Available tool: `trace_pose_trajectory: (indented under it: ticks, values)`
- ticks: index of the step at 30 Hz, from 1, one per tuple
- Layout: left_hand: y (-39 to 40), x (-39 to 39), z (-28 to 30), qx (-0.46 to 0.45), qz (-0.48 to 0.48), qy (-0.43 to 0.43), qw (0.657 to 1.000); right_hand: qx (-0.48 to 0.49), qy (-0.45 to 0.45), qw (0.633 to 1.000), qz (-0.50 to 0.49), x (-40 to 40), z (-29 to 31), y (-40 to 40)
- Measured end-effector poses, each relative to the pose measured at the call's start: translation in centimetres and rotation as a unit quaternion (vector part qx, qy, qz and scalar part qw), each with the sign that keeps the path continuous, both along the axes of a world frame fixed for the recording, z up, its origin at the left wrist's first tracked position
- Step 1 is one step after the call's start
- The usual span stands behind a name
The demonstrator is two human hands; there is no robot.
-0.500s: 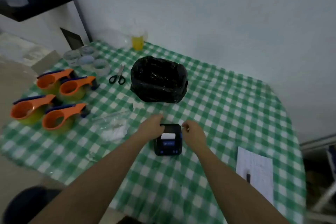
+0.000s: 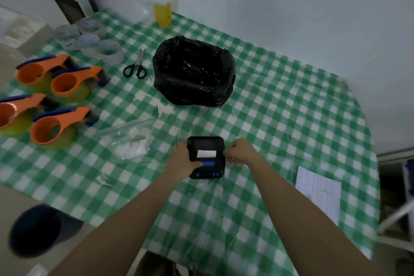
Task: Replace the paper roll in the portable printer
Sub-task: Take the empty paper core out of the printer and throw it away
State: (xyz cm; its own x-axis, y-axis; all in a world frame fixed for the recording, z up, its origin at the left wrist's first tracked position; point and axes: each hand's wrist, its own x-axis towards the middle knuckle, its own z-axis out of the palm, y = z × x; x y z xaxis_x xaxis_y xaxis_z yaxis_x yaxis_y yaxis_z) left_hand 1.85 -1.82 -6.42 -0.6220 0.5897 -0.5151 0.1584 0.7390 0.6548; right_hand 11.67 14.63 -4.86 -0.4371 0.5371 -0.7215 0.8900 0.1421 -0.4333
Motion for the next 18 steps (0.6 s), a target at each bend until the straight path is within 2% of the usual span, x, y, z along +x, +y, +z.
trace_pose_trajectory:
  ticks: [3, 11, 18]
  values:
    - [-0.2, 0.3, -0.5, 0.014, 0.001, 0.007, 1.0, -0.05, -0.042, 0.998, 0.012, -0.9, 0.6, 1.0]
    - [0.2, 0.6, -1.0, 0.002, 0.014, 0.014, 1.0, -0.067, 0.0, 0.997, -0.039, -0.6, 0.2, 1.9]
    - [0.3, 0.7, -0.9, -0.003, 0.025, 0.016, 1.0, -0.065, -0.005, 0.997, -0.049, -0.7, 0.2, 1.8]
